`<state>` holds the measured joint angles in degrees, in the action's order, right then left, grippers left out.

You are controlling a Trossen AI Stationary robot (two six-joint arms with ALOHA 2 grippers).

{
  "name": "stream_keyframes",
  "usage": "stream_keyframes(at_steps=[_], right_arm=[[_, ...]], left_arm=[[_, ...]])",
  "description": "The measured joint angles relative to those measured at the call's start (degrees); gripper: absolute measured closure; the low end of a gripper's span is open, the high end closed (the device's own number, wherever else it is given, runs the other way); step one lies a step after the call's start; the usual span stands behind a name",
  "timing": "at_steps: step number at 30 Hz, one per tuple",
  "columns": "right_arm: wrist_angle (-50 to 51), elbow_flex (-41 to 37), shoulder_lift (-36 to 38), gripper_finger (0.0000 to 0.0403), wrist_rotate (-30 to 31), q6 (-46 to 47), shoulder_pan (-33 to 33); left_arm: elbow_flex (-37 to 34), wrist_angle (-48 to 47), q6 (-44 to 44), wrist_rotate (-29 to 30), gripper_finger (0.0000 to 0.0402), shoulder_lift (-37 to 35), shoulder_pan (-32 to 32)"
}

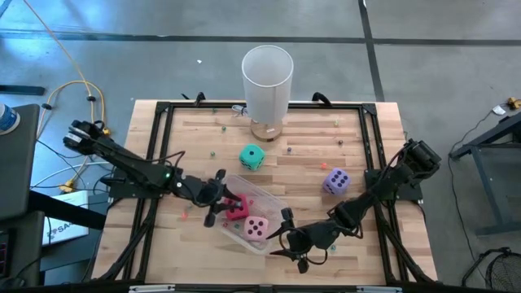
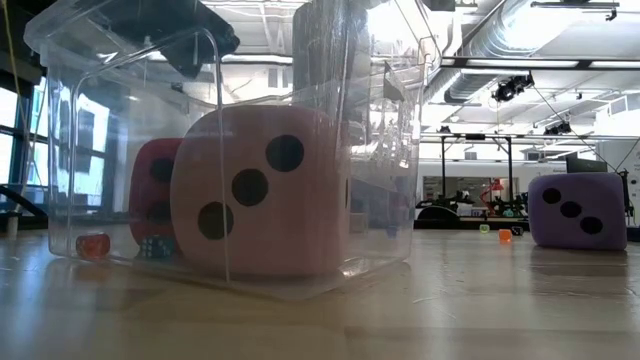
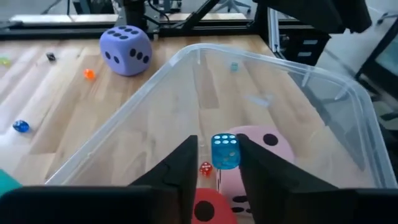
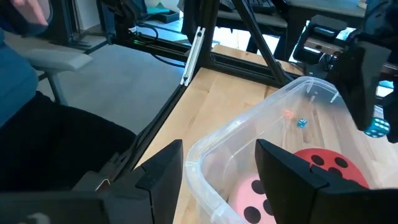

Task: Pick & Place Dice
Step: Put the small blue dice into the transparent bin

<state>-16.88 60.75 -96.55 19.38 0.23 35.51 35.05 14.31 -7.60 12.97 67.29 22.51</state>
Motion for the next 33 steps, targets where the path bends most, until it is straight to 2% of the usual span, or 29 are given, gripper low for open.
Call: stream_keyframes(at_steps=[6,9,12,15,23,28,33], right_arm=[[0.0,0.0,0.0,0.0211,0.0,-1.0,0.0],[0.1,0.0,0.0,0.0211,0.0,-3.8,0.0],[-3.2,0.0,-0.7,0.0211,-0.1,-8.4,-0.7],[-11.2,0.0,-2.1,0.0211,0.0,-12.7,-2.5],[-24.8,-0.1,-9.0,0.0211,0.1,-20.3,-6.8],[-25.3,0.0,-8.9,0.0211,0.2,-20.1,-6.3],[-23.1,0.1,-6.4,0.0211,2.2,-19.9,-3.4]], left_arm=[[0.0,0.0,-0.1,0.8,0.0232,0.0,1.8],[0.0,0.5,-2.0,0.9,0.0218,0.0,2.1],[0.1,2.9,-3.5,0.8,0.0216,0.1,2.1],[0.1,6.4,-4.3,0.8,0.0215,1.4,2.1],[0.1,15.5,-3.6,0.8,0.0215,6.8,2.6],[0.1,19.6,-3.6,0.8,0.0215,7.2,2.9],[0.1,17.6,-8.9,0.6,0.0215,5.4,4.6]])
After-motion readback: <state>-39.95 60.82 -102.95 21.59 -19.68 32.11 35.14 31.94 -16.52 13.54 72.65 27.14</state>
